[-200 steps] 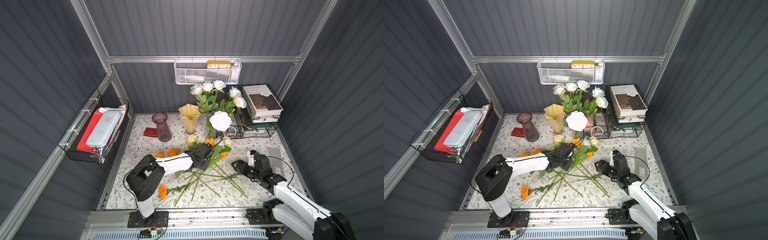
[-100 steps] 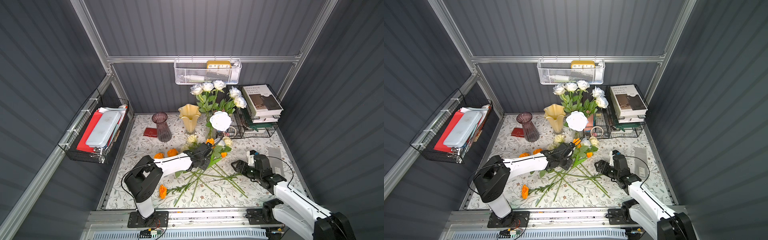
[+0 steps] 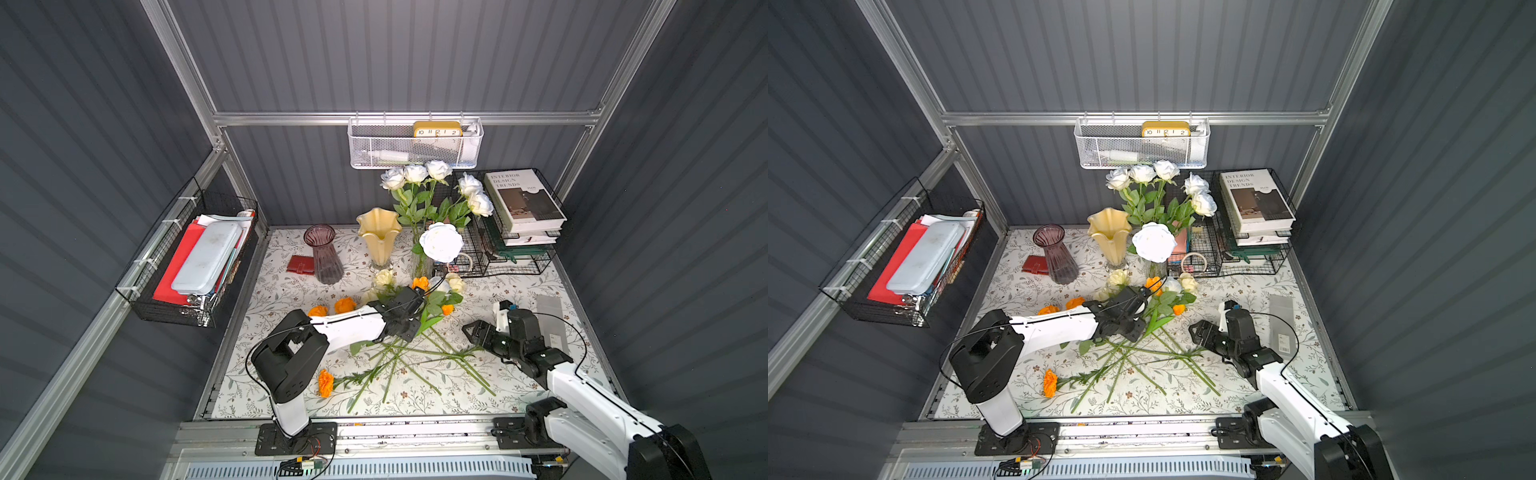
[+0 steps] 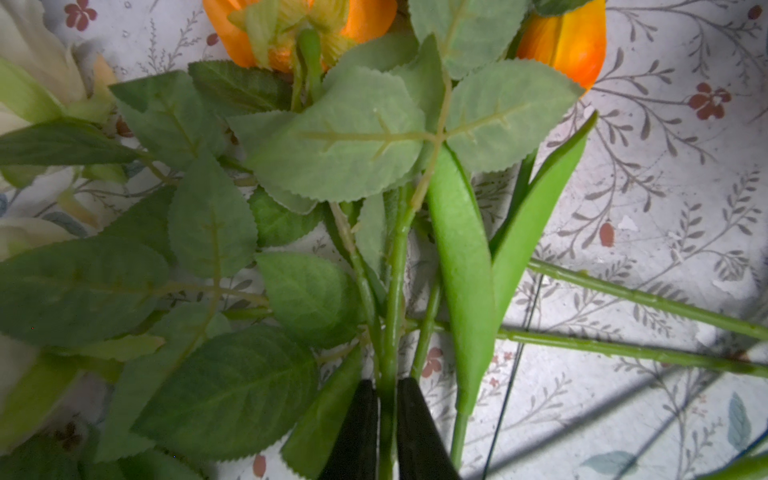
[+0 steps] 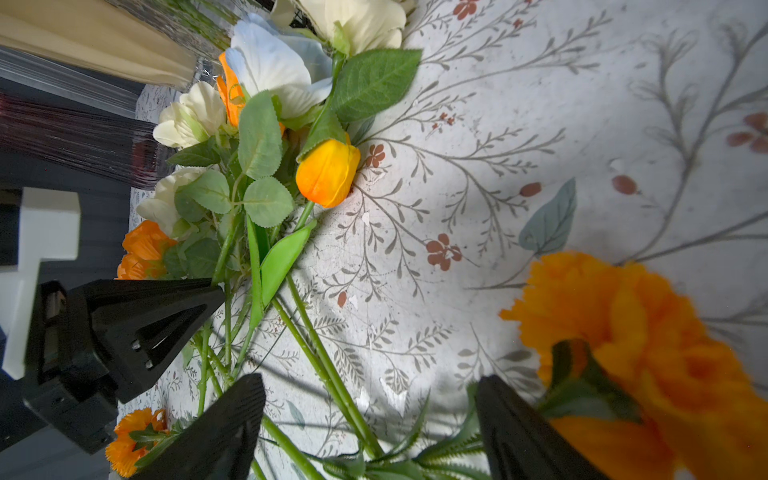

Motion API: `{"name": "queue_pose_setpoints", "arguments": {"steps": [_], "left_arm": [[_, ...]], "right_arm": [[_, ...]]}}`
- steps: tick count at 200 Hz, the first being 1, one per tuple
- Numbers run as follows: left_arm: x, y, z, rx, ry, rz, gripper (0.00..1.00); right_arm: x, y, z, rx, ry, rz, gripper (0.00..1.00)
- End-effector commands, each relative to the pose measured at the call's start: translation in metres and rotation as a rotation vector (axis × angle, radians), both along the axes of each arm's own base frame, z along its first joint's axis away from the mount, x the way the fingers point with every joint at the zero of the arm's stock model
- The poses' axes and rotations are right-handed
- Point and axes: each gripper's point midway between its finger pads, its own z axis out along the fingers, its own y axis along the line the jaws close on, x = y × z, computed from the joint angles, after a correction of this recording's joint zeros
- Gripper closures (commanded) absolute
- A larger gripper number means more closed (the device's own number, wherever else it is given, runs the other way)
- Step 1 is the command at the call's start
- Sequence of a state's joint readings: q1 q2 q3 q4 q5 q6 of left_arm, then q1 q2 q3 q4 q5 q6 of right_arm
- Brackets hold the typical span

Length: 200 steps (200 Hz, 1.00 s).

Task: Arrange the flowers in different vases according to their colors
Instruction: Pick up the flower at the center of the board.

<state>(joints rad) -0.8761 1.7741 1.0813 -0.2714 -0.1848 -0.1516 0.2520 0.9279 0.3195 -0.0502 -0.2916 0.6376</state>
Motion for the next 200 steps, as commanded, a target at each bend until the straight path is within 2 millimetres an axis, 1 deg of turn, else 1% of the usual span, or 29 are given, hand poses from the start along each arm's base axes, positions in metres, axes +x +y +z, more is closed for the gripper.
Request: {"name": "queue_pose_setpoints", "arguments": {"steps": [1, 12, 24, 54, 86, 113, 159, 179, 200], "left_arm": [[-0.002, 0.01, -0.004, 0.021, 0.019, 0.02, 0.92], [-0.002, 0.011, -0.005, 0.025, 0.021, 0.02, 0.97], [-0.002, 0.011, -0.004, 0.027, 0.016, 0.02, 1.0], [0.002, 0.01, 0.007, 0.023, -0.013, 0.013, 1.0], [0.008, 0.005, 0.024, 0.001, -0.058, -0.004, 1.0], [0.015, -0.006, 0.043, -0.029, -0.106, -0.043, 1.0], [0.021, -0.028, 0.085, -0.097, -0.194, -0.155, 1.0], [0.017, -0.041, 0.102, -0.135, -0.213, -0.225, 1.0], [0.008, -0.055, 0.119, -0.17, -0.238, -0.314, 1.0]], "right_arm": [[-0.002, 0.0, -0.001, -0.001, -0.011, 0.01, 0.15], [-0.002, 0.0, -0.002, -0.001, -0.01, 0.009, 0.15], [-0.002, 0.0, -0.001, 0.0, -0.011, 0.01, 0.15], [-0.001, 0.0, -0.002, 0.0, -0.011, 0.006, 0.15], [-0.001, -0.001, -0.002, -0.001, -0.013, 0.003, 0.15], [0.0, -0.001, -0.001, -0.002, -0.016, 0.002, 0.15], [0.0, -0.002, -0.002, -0.005, -0.013, -0.002, 0.16], [0.0, -0.002, -0.002, -0.006, -0.013, -0.004, 0.16], [0.0, -0.002, -0.002, -0.007, -0.013, -0.005, 0.16]]}}
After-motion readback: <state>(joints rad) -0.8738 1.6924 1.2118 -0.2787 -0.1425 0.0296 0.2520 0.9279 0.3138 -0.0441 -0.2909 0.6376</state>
